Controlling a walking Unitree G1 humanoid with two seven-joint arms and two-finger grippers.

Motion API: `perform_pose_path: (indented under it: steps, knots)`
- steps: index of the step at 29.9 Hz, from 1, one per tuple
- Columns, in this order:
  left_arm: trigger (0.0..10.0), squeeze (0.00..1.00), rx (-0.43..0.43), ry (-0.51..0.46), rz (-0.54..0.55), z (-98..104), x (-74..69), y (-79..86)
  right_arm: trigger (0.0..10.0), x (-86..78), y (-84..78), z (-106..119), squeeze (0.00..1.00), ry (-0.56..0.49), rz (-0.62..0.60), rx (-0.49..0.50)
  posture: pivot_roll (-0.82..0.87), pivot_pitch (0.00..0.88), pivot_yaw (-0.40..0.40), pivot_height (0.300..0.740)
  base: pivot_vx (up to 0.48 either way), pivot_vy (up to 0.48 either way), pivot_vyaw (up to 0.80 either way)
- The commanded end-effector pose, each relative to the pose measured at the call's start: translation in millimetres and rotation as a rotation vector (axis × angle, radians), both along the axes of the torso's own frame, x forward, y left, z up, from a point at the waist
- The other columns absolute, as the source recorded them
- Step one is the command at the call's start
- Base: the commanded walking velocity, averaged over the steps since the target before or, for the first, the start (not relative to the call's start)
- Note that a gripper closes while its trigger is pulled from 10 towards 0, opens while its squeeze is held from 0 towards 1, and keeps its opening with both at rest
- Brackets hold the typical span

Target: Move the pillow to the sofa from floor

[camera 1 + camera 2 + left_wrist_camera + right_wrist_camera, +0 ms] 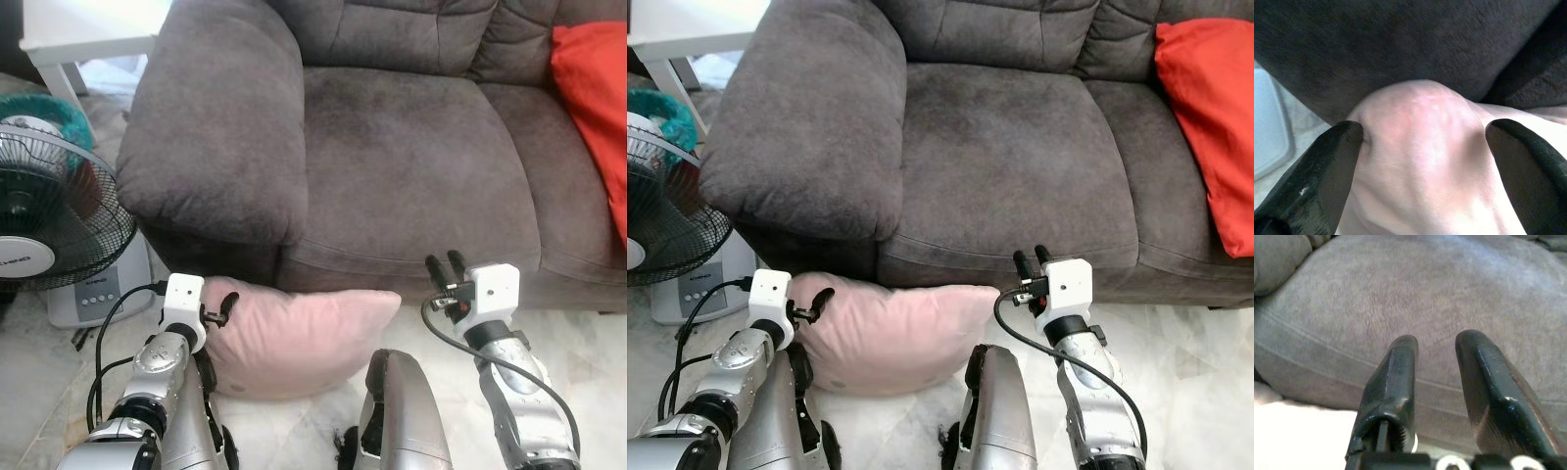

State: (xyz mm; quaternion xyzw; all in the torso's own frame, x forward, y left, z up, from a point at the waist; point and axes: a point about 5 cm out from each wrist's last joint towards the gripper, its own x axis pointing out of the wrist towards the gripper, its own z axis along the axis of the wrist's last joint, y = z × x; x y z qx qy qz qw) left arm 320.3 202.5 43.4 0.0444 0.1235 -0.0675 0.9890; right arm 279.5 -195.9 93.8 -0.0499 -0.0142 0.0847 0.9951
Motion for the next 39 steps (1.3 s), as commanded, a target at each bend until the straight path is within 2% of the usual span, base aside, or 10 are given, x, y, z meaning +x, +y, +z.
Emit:
perform_pose_path:
  steps: [1,3,9,15,21,29,30,31,32,39]
  knots:
    - [10.0,0.0,-0.001,0.038,-0.024,-10,-7.2,-3.9,10.0,-5.5,-4.9,0,0.0,0.013,-0.002,-0.01,-0.04,0.299,-0.197,0.497,0.0,0.0,0.0]
    - [10.0,0.0,0.021,0.041,-0.041,-14,-10.7,-5.1,10.0,-9.2,-5.8,0,0.0,0.02,0.003,-0.014,-0.05,0.305,-0.204,0.497,0.0,0.0,0.0]
    - [10.0,0.0,-0.001,0.053,-0.024,-20,-16.0,-4.5,10.0,-16.5,-9.6,-1,0.0,0.041,0.009,-0.022,-0.06,0.317,-0.225,0.497,0.0,0.0,0.0]
    - [10.0,0.0,0.076,0.089,0.071,-24,-18.5,6.5,10.0,-17.9,-9.5,0,0.0,0.054,0.023,-0.027,-0.05,0.32,-0.237,0.497,0.0,0.0,0.0]
    - [10.0,0.0,0.063,0.035,0.166,-17,-16.0,15.4,10.0,-19.3,-10.4,3,0.0,0.058,0.031,-0.031,-0.07,0.318,-0.247,0.497,0.0,0.0,0.0]
    - [10.0,0.0,0.01,0.026,0.179,-13,-10.4,13.0,10.0,-22.2,-21.4,2,0.0,0.072,0.017,-0.055,-0.1,0.305,-0.259,0.497,0.0,0.0,0.0]
    - [5.4,0.0,0.013,0.028,0.179,-13,-10.3,12.7,10.0,-22.7,-22.8,2,0.0,0.074,0.016,-0.058,-0.1,0.304,-0.265,0.497,0.0,0.0,0.0]
    - [5.4,0.0,0.016,0.029,0.18,-13,-10.2,12.6,10.0,-23.1,-23.7,2,0.0,0.075,0.016,-0.059,-0.1,0.304,-0.265,0.497,0.0,0.0,0.0]
    - [0.0,0.0,0.016,0.032,0.181,-14,-10.4,12.4,10.0,-24.1,-25.4,3,0.0,0.077,0.016,-0.066,-0.1,0.301,-0.268,0.497,0.0,0.0,0.0]
    - [0.0,0.0,0.009,0.035,0.192,-15,-11.4,13.0,10.0,-26.2,-30.5,5,0.0,0.083,0.021,-0.085,-0.11,0.296,-0.281,0.497,0.0,0.0,0.0]
